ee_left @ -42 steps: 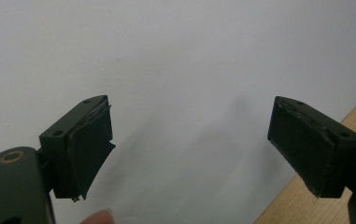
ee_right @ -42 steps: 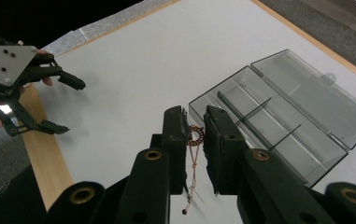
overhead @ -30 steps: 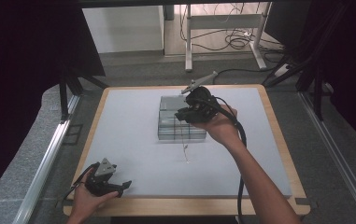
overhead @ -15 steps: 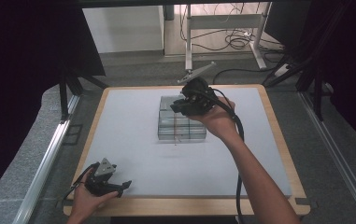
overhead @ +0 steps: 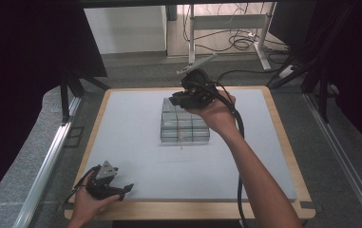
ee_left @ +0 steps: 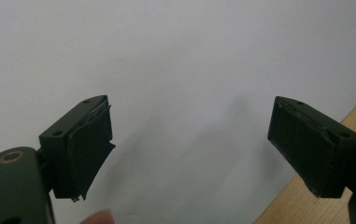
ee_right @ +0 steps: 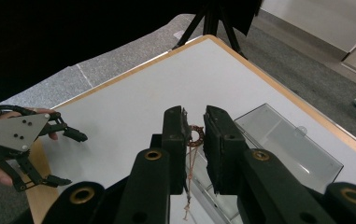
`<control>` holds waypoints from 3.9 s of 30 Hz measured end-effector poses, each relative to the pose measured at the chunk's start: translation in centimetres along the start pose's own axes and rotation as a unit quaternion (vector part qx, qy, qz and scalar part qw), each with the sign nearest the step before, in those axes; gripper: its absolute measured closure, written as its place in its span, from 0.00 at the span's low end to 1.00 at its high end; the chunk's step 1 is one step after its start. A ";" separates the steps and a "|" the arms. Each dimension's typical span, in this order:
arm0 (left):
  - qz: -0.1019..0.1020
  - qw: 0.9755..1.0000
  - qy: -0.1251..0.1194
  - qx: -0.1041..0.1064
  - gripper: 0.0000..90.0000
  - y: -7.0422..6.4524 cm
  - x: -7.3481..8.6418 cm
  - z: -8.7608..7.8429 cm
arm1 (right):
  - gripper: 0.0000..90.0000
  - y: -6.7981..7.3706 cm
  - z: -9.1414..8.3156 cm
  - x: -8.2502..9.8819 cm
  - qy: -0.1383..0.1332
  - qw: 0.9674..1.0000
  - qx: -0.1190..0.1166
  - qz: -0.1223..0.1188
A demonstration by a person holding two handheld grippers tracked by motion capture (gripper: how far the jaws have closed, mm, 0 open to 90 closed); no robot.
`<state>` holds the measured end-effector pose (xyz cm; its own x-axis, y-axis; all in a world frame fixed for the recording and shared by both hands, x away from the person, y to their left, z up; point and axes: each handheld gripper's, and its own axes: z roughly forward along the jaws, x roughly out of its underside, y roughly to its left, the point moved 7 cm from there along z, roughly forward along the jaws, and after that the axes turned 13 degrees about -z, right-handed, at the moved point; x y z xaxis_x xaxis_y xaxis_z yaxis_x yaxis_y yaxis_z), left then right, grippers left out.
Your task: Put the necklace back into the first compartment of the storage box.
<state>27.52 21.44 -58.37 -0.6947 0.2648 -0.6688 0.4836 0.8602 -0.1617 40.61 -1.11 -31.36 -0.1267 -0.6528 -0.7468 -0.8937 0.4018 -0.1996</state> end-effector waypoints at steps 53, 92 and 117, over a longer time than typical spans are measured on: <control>-0.003 1.000 0.003 0.000 0.16 0.1 0.2 0.0 | 0.86 -4.7 3.6 -1.3 -0.003 0.999 0.021 0.043; -0.004 1.000 0.003 0.005 0.16 0.0 0.2 0.0 | 0.86 -8.1 7.1 -1.5 -0.033 0.994 0.065 0.079; -0.004 1.000 0.003 0.003 0.16 0.3 0.3 0.0 | 0.86 -7.9 12.7 1.5 -0.011 0.994 0.047 0.098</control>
<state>27.49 21.77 -58.61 -0.7013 0.2608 -0.6634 0.4817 0.8594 -0.1714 52.95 2.89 -38.92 -0.2848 -0.5416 -0.7909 -0.8086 0.5789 -0.1053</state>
